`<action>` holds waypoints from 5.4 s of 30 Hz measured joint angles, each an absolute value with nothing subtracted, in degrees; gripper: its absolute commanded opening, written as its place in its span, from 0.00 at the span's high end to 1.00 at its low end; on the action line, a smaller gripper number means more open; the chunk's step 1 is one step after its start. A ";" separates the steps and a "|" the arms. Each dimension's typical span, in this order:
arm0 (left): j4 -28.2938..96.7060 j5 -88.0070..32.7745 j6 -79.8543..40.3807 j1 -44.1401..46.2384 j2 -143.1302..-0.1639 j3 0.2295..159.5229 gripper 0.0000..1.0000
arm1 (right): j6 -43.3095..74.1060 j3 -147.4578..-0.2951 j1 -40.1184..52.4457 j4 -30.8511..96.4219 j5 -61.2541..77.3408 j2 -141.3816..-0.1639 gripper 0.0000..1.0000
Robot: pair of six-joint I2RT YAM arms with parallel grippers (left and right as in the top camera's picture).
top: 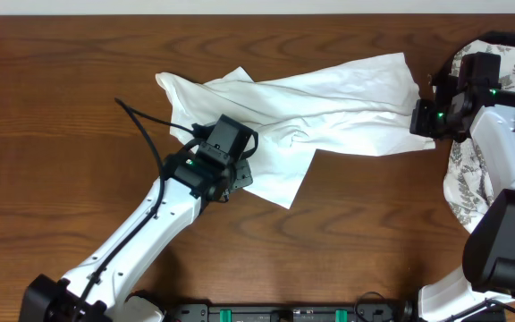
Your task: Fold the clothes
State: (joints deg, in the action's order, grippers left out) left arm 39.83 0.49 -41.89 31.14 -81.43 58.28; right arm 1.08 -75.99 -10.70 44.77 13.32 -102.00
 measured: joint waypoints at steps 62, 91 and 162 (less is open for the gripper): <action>28.10 -1.30 -41.89 26.68 -96.97 55.53 0.94 | -0.56 -75.99 -10.70 41.21 12.40 -102.00 0.99; 49.12 -1.30 -36.12 14.39 -70.39 57.01 0.93 | -1.85 -75.99 -10.70 52.21 12.03 -102.00 0.99; 39.68 -8.91 -34.63 14.39 -76.90 34.85 0.30 | 5.02 -75.99 -10.68 70.15 6.57 -102.00 0.99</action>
State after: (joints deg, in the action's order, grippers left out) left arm 39.68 -8.91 -34.63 14.39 -76.90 34.85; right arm 5.02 -75.99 -10.68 70.15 6.57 -102.00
